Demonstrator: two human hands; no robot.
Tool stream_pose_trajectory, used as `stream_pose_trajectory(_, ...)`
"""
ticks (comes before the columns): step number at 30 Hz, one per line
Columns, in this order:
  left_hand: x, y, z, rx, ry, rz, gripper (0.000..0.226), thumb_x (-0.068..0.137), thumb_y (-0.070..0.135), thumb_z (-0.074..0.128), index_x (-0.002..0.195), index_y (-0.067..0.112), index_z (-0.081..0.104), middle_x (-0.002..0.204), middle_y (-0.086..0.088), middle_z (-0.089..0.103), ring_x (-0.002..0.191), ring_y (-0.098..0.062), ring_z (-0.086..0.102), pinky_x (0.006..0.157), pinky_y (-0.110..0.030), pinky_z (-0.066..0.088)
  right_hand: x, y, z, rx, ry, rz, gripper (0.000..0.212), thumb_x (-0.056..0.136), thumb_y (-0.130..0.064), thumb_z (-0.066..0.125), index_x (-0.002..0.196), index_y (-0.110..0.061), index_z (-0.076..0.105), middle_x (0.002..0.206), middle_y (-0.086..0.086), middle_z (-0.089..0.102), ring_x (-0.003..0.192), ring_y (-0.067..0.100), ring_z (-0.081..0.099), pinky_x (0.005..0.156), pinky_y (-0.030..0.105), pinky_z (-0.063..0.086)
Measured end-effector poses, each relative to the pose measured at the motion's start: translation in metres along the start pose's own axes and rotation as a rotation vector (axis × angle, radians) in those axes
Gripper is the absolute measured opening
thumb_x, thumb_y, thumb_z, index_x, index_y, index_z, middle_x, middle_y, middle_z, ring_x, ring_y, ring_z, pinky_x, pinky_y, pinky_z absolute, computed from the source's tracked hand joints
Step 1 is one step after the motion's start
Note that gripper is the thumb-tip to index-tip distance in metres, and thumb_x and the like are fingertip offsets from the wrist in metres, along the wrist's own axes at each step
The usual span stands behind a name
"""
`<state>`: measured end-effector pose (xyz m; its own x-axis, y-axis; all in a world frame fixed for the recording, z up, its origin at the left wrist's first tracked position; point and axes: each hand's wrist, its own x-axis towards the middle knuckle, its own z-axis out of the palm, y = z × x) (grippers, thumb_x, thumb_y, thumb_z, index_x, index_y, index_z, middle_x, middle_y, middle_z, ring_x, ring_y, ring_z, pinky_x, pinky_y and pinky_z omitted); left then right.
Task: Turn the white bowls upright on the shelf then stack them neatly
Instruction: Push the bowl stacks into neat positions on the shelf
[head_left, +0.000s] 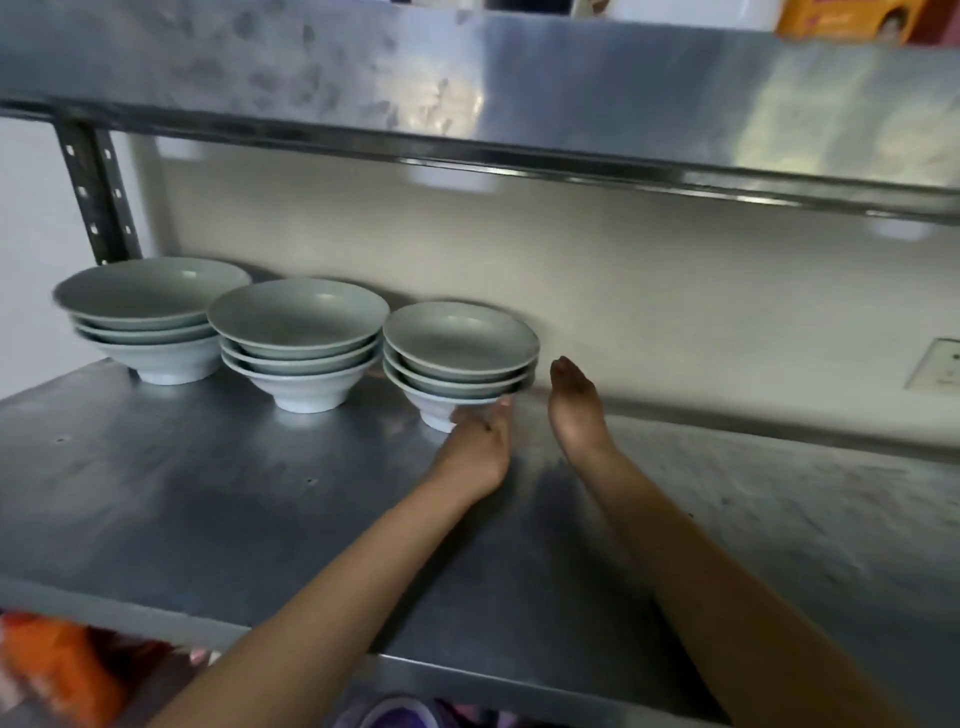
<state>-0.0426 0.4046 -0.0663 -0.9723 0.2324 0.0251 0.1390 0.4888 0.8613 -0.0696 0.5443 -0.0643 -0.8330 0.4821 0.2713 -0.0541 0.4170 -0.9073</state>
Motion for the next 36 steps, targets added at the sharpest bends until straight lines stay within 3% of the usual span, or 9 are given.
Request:
stream_pose_trajectory(3, -0.010, 0.008, 0.036, 0.364, -0.047, 0.170, 0.066, 0.102, 0.043, 0.024, 0.147, -0.005, 0.014, 0.154, -0.027, 0.020, 0.143, -0.036, 0.019, 0.116, -0.042, 0.021, -0.014, 0.018, -0.038, -0.128, -0.039, -0.067, 0.047, 0.102, -0.033, 0.033, 0.145, -0.013, 0.035, 0.150, 0.004, 0.038, 0.139, 0.021, 0.034, 0.114, 0.028, 0.026)
stream_pose_trajectory(5, -0.016, 0.016, 0.064, 0.510, -0.059, 0.273, 0.064, 0.103, 0.039, 0.022, 0.150, -0.001, 0.006, 0.159, -0.019, 0.007, 0.148, -0.030, 0.005, 0.119, -0.041, 0.012, -0.021, 0.031, -0.066, -0.426, -0.024, -0.156, 0.048, 0.102, -0.031, 0.033, 0.145, -0.010, 0.033, 0.153, 0.008, 0.033, 0.142, 0.021, 0.028, 0.117, 0.033, 0.020)
stream_pose_trajectory(8, -0.021, 0.037, 0.105, 0.678, -0.067, 0.438, 0.060, 0.103, 0.037, 0.019, 0.151, 0.005, 0.004, 0.161, -0.011, 0.004, 0.148, -0.023, -0.003, 0.120, -0.042, 0.007, -0.032, 0.053, -0.123, -0.769, 0.044, -0.221, 0.052, 0.102, -0.036, 0.025, 0.146, -0.009, 0.032, 0.155, 0.008, 0.029, 0.145, 0.020, 0.022, 0.118, 0.034, 0.013)
stream_pose_trajectory(12, -0.034, 0.071, 0.152, 0.792, -0.096, 0.584, 0.058, 0.103, 0.035, 0.017, 0.151, 0.007, 0.001, 0.161, -0.008, 0.002, 0.148, -0.022, -0.006, 0.120, -0.043, 0.003, -0.060, 0.076, -0.210, -0.913, 0.057, -0.170, 0.055, 0.102, -0.040, 0.020, 0.150, -0.014, 0.022, 0.158, 0.004, 0.021, 0.147, 0.015, 0.014, 0.120, 0.036, 0.004)
stream_pose_trajectory(16, -0.068, 0.118, 0.210, 0.841, -0.115, 0.760, 0.058, 0.103, 0.034, 0.016, 0.152, 0.006, 0.000, 0.161, -0.009, 0.002, 0.148, -0.022, -0.006, 0.120, -0.045, 0.002, -0.092, 0.095, -0.306, -0.920, 0.118, -0.123, 0.056, 0.102, -0.043, 0.017, 0.151, -0.017, 0.017, 0.159, 0.002, 0.017, 0.147, 0.013, 0.010, 0.120, 0.035, 0.002)
stream_pose_trajectory(23, -0.141, 0.212, 0.341, 0.696, -0.277, 0.936, 0.057, 0.103, 0.035, 0.020, 0.152, 0.011, 0.004, 0.161, -0.006, 0.002, 0.148, -0.019, -0.003, 0.121, -0.039, 0.005, -0.152, 0.147, -0.484, -0.728, 0.229, -0.031, 0.051, 0.102, -0.039, 0.030, 0.147, -0.015, 0.031, 0.156, 0.003, 0.028, 0.145, 0.015, 0.021, 0.116, 0.028, 0.012)
stream_pose_trajectory(27, -0.168, 0.248, 0.407, 0.611, -0.316, 0.943, 0.057, 0.103, 0.036, 0.020, 0.152, 0.011, 0.007, 0.161, -0.005, 0.004, 0.148, -0.016, -0.003, 0.121, -0.037, 0.007, -0.175, 0.178, -0.563, -0.595, 0.270, -0.018, 0.050, 0.101, -0.040, 0.034, 0.145, -0.017, 0.036, 0.153, 0.003, 0.034, 0.143, 0.016, 0.027, 0.119, 0.036, 0.019)
stream_pose_trajectory(31, -0.180, 0.285, 0.463, 0.594, -0.338, 0.949, 0.056, 0.102, 0.036, 0.023, 0.152, 0.011, 0.012, 0.161, -0.006, 0.009, 0.148, -0.018, 0.001, 0.120, -0.039, 0.011, -0.180, 0.196, -0.624, -0.527, 0.333, 0.054, 0.050, 0.101, -0.039, 0.034, 0.146, -0.018, 0.035, 0.154, 0.000, 0.032, 0.142, 0.016, 0.028, 0.112, 0.022, 0.014)
stream_pose_trajectory(36, -0.176, 0.324, 0.506, 0.577, -0.279, 1.021, 0.056, 0.102, 0.036, 0.028, 0.149, 0.007, 0.021, 0.158, -0.011, 0.019, 0.148, -0.022, 0.010, 0.119, -0.036, 0.016, -0.162, 0.211, -0.665, -0.434, 0.384, 0.038, 0.052, 0.100, -0.044, 0.032, 0.147, -0.021, 0.033, 0.153, -0.001, 0.034, 0.141, 0.015, 0.030, 0.110, 0.022, 0.017)
